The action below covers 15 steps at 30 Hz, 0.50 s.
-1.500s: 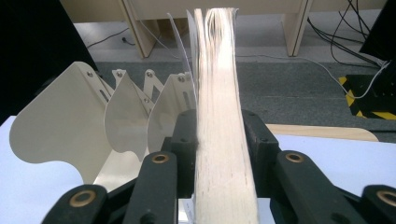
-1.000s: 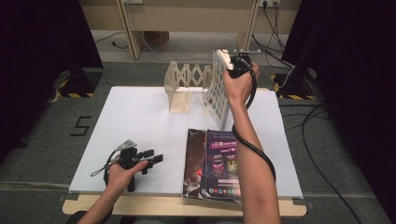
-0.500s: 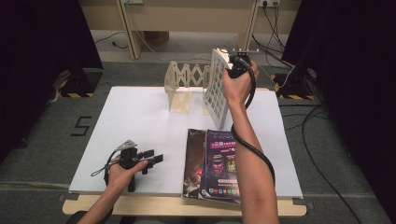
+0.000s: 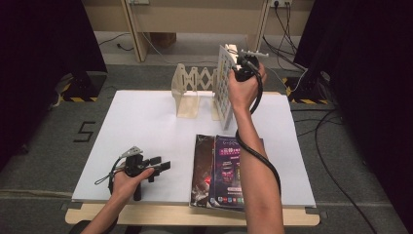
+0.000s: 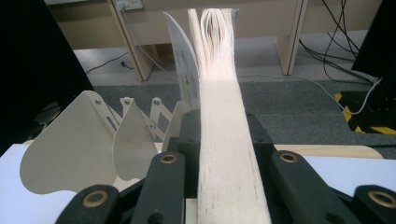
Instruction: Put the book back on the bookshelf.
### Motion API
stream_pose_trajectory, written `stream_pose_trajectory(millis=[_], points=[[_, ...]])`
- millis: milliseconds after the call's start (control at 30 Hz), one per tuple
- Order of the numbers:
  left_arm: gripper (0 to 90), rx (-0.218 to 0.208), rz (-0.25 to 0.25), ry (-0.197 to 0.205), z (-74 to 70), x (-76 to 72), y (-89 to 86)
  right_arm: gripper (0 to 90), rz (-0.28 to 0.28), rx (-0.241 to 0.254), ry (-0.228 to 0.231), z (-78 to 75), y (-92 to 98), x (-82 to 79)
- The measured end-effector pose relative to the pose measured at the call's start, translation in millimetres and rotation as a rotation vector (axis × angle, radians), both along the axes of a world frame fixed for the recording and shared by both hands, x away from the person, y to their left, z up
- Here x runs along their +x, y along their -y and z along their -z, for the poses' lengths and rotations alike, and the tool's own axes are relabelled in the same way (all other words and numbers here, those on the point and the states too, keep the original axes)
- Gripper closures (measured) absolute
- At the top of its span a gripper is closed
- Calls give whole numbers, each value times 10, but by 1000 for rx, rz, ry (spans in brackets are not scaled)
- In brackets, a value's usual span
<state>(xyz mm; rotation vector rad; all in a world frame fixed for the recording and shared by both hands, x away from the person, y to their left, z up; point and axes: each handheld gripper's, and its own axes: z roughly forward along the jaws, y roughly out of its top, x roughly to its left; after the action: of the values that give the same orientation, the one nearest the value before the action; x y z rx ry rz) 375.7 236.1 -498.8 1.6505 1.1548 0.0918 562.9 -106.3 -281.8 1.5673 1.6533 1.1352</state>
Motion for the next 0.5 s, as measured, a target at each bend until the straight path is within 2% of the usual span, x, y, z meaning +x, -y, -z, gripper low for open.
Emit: stream_pose_trajectory(millis=[133,200,500], points=[[369,2,5,0,-1,-5,8,744,10,-21,-2,112,-14,43],[369,3,3,-1,4,-3,10,742,23,-54,13,170,-9,35],[370,10,15,-8,22,-9,36,718,14,-36,2,154,71,-2]])
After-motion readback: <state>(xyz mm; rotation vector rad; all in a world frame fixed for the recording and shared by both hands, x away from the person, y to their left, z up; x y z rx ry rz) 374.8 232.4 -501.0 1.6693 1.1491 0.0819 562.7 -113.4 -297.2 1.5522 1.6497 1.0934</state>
